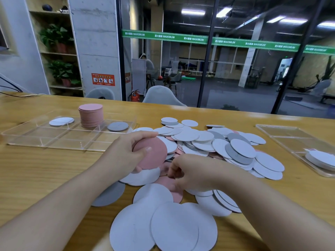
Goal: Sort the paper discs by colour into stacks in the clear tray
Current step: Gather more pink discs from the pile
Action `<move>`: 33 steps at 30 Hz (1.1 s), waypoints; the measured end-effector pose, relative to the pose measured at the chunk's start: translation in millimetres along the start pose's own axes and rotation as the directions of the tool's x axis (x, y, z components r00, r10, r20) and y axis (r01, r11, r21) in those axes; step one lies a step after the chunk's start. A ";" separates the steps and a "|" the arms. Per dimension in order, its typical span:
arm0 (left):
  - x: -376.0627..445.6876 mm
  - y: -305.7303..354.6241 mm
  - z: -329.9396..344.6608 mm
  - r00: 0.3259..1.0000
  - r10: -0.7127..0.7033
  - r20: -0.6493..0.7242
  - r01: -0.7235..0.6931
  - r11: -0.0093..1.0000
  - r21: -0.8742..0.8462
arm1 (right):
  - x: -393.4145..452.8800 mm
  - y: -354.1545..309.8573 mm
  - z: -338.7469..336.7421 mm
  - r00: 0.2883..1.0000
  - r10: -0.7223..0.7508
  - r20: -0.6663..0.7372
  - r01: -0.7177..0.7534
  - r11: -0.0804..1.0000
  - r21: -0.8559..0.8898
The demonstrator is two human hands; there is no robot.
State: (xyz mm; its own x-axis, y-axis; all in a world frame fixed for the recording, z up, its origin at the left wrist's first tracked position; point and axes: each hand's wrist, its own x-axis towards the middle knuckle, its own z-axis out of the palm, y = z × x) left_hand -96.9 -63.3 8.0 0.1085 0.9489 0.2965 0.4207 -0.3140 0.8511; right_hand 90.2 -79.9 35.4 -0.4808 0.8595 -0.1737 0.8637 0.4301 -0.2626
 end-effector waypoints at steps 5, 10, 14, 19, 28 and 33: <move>-0.7 1.6 0.0 1.000 -0.010 0.002 0.011 1.000 -0.013 | -1.0 -2.2 0.8 1.000 0.000 0.021 0.000 1.000 0.004; -0.9 2.1 -0.1 1.000 -0.005 0.004 0.005 1.000 -0.030 | 3.0 2.3 3.6 0.999 -0.002 -0.034 0.005 0.996 0.093; 0.4 1.1 -2.2 1.000 -0.004 0.002 0.004 1.000 -0.011 | 6.7 10.3 0.3 0.985 0.029 -0.168 0.001 0.984 0.177; 0.6 2.0 -0.6 1.000 -0.021 0.010 0.021 0.999 -0.026 | 11.9 11.1 -1.8 0.948 0.065 -0.311 0.016 0.968 0.252; -0.2 3.9 -0.4 0.998 -0.054 -0.018 0.053 0.997 -0.064 | 7.3 4.6 6.4 0.997 0.052 -0.060 -0.049 0.997 0.059; -0.8 2.7 -1.2 0.998 -0.054 -0.025 0.053 0.998 -0.044 | 10.1 5.6 6.1 0.994 0.029 -0.107 -0.017 0.994 0.112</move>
State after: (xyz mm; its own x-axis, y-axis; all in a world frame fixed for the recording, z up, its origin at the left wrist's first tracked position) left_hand -96.9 -64.9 10.6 0.0632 0.9633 0.2610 0.3856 -0.2648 0.8838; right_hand 89.3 -70.4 26.4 -0.4363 0.8963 -0.0789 0.8495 0.3814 -0.3646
